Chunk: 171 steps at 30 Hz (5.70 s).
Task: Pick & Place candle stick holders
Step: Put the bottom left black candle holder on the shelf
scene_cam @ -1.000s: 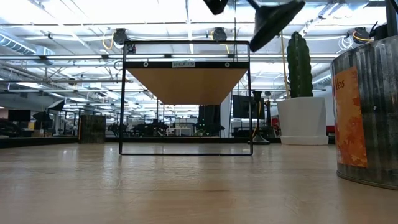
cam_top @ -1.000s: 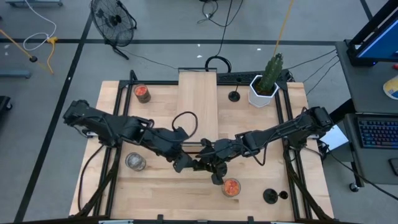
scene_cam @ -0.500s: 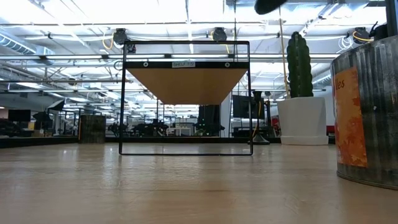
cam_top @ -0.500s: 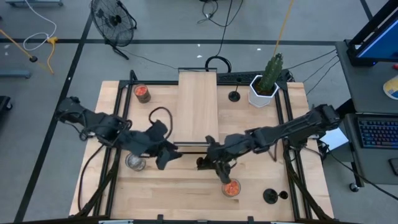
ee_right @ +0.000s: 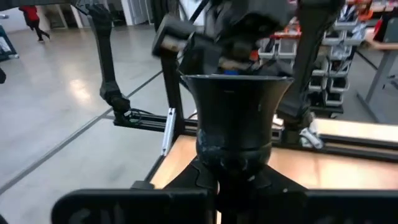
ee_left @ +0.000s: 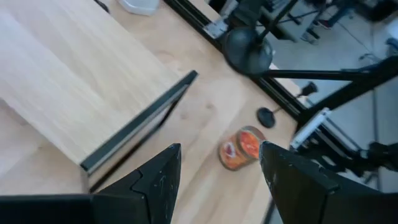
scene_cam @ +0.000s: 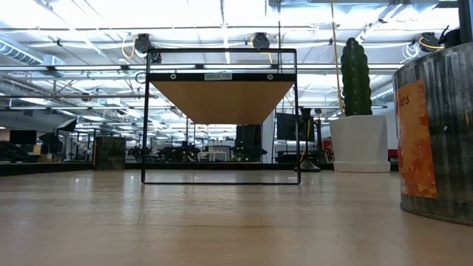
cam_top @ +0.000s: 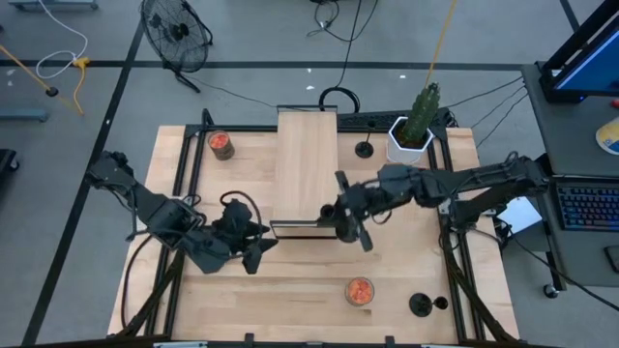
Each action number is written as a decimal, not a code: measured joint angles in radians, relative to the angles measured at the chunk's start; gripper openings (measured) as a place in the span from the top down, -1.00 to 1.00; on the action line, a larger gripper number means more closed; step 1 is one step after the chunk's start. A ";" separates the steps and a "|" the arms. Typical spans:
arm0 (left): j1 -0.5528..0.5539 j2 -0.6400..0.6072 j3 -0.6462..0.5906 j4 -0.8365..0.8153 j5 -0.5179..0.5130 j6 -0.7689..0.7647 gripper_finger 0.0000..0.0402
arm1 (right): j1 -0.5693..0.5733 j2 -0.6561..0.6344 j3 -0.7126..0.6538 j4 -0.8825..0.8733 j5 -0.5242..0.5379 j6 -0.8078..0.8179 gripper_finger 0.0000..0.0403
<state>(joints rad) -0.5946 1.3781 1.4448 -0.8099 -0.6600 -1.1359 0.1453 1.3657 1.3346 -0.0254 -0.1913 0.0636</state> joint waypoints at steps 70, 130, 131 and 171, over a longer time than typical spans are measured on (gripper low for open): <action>0.787 -0.640 -0.800 0.655 0.690 0.698 -0.12 | -0.649 0.396 0.000 0.700 0.096 -0.079 0.96; 0.831 -0.640 -0.800 0.650 0.746 0.679 -0.12 | -0.709 0.477 0.000 0.683 0.271 0.015 0.80; 0.831 -0.640 -0.800 0.650 0.746 0.678 -0.12 | -0.709 0.482 0.000 0.687 0.268 0.021 0.77; 0.831 -0.640 -0.799 0.651 0.748 0.663 -0.12 | -0.694 0.445 0.000 0.508 0.302 0.000 -0.48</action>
<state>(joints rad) 0.2363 0.7383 0.6453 -0.1589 0.0875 -0.4725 -0.5488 1.8107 1.3344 0.4826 0.1108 0.0633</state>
